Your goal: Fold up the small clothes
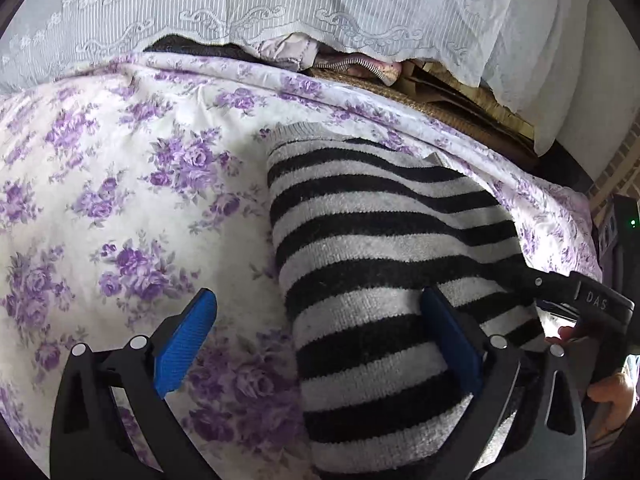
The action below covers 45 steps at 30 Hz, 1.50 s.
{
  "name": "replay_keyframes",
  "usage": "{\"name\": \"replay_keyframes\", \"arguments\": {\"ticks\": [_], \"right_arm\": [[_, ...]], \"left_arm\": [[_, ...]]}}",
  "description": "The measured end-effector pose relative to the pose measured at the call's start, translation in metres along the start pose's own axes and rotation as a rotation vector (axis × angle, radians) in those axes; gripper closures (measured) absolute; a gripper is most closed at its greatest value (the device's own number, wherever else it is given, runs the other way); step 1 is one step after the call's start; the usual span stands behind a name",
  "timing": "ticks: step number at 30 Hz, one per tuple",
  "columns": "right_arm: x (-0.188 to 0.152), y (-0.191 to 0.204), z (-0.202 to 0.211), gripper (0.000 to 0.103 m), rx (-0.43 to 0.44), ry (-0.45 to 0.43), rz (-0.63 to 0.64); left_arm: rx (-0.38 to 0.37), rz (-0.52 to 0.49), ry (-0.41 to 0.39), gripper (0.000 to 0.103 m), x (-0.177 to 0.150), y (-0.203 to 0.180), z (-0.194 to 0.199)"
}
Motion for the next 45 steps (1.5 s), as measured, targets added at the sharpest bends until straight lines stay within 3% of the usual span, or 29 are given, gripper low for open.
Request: {"name": "replay_keyframes", "arguments": {"ticks": [7, 12, 18, 23, 35, 42, 45], "right_arm": [[-0.001, 0.002, 0.026, 0.003, -0.073, -0.074, 0.043], [-0.007, 0.003, 0.047, 0.003, -0.041, -0.108, 0.063], [-0.025, 0.004, 0.035, 0.003, -0.087, -0.049, 0.088], [-0.041, -0.001, 0.027, 0.003, -0.050, -0.024, 0.061], [-0.067, -0.014, 0.043, 0.003, -0.005, -0.056, -0.003], [-0.080, -0.019, 0.055, 0.003, 0.014, -0.065, -0.011], [-0.083, -0.022, 0.059, 0.003, 0.019, -0.066, -0.023]], "left_arm": [[0.054, -0.072, -0.046, 0.004, -0.003, -0.009, 0.012], [0.070, -0.099, -0.058, 0.005, -0.004, -0.014, 0.019], [0.072, -0.109, -0.063, 0.005, -0.008, -0.017, 0.025], [0.068, -0.116, -0.065, 0.005, -0.015, -0.021, 0.031], [-0.013, -0.099, -0.016, 0.005, -0.050, -0.022, 0.047], [-0.087, -0.024, 0.032, 0.004, -0.066, -0.011, 0.049], [-0.082, -0.024, 0.011, 0.005, -0.069, -0.013, 0.058]]}}
Point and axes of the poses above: each gripper's, at about its wrist camera, not at the fingertips, and z roughly against the way its jaws point, y to its left, x to its top, the point moved 3 cm from there along -z, roughly the way its jaws point, and after that the axes turned 9 degrees about -x, right-handed, at the moved point
